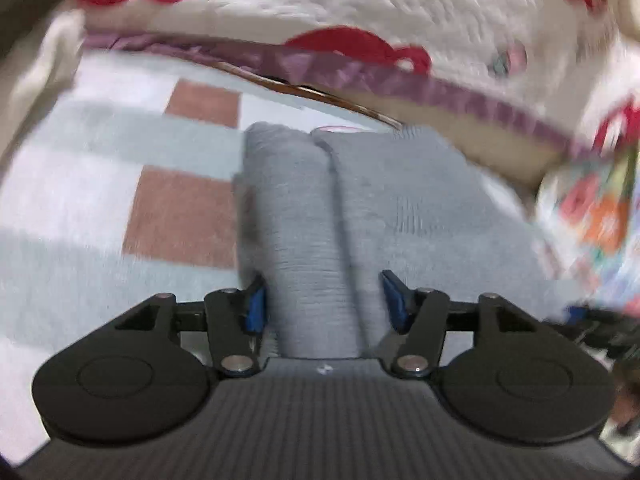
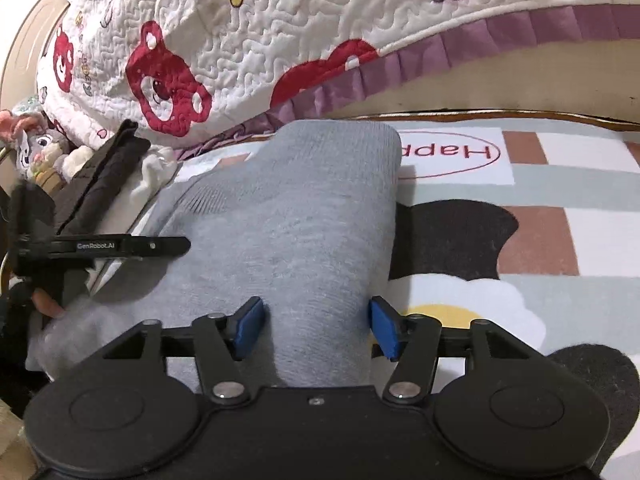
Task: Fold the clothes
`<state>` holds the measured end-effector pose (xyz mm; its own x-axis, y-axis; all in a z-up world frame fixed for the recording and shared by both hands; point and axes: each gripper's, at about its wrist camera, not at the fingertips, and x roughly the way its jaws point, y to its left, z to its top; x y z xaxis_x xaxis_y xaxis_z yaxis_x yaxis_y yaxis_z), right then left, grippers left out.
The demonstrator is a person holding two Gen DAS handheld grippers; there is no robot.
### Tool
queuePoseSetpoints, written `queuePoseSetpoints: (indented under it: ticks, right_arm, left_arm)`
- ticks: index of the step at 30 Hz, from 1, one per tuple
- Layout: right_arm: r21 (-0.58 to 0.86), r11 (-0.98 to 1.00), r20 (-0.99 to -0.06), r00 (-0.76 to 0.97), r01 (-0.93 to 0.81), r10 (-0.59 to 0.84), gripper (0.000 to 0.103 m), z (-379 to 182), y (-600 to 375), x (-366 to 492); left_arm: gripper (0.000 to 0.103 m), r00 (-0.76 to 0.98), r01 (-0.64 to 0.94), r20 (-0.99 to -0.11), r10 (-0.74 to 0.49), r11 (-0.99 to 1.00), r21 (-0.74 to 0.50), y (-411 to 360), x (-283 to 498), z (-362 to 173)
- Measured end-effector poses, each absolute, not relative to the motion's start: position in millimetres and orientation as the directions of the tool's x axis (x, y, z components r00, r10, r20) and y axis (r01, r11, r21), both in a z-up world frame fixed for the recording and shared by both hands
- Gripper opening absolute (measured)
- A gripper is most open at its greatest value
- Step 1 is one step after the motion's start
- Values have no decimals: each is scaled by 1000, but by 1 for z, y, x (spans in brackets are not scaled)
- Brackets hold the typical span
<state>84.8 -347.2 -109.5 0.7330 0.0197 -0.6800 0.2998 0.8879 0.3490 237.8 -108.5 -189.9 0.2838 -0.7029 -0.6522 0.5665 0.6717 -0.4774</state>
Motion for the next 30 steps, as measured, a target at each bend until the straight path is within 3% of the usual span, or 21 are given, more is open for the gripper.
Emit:
queuePoseSetpoints:
  ticks: [1, 3, 5, 9, 14, 16, 18, 20, 23, 28, 30]
  right_arm:
    - [338, 892, -685, 729, 299, 15, 65, -110, -345, 87]
    - [327, 898, -689, 724, 296, 12, 68, -110, -342, 90]
    - [328, 897, -690, 723, 296, 14, 68, -109, -342, 90]
    - [360, 886, -688, 725, 294, 39, 68, -111, -347, 85]
    - [456, 843, -671, 733, 286, 114, 68, -117, -360, 81]
    - [511, 808, -660, 736, 294, 150, 68, -122, -369, 82]
    - [552, 778, -651, 738, 300, 177, 68, -127, -377, 84]
    - [561, 772, -650, 737, 300, 186, 68, -129, -379, 90]
    - [570, 769, -651, 730, 289, 208, 71, -132, -383, 98]
    - [630, 728, -635, 719, 270, 283, 76, -143, -398, 111]
    - [654, 710, -627, 713, 263, 313, 76, -147, -404, 117]
  left_arm:
    - [57, 290, 571, -657, -696, 676, -465, -106, 236, -185]
    - [69, 316, 605, -696, -645, 702, -375, -107, 228, -174]
    - [75, 289, 600, -729, -621, 710, -367, -100, 223, -173]
    - [81, 126, 481, -726, -676, 681, -551, -72, 222, -195]
    - [88, 111, 448, -655, -748, 626, -638, -71, 226, -206]
    - [81, 128, 492, -653, -746, 619, -612, -83, 223, -207]
    - [50, 169, 523, -665, -727, 638, -565, -92, 219, -207]
    - [44, 209, 536, -678, -704, 663, -523, -97, 213, -202]
    - [41, 235, 570, -687, -687, 670, -476, -103, 205, -193]
    - [48, 175, 473, -662, -729, 652, -593, -93, 223, -204]
    - [46, 175, 473, -659, -732, 649, -595, -97, 224, -208]
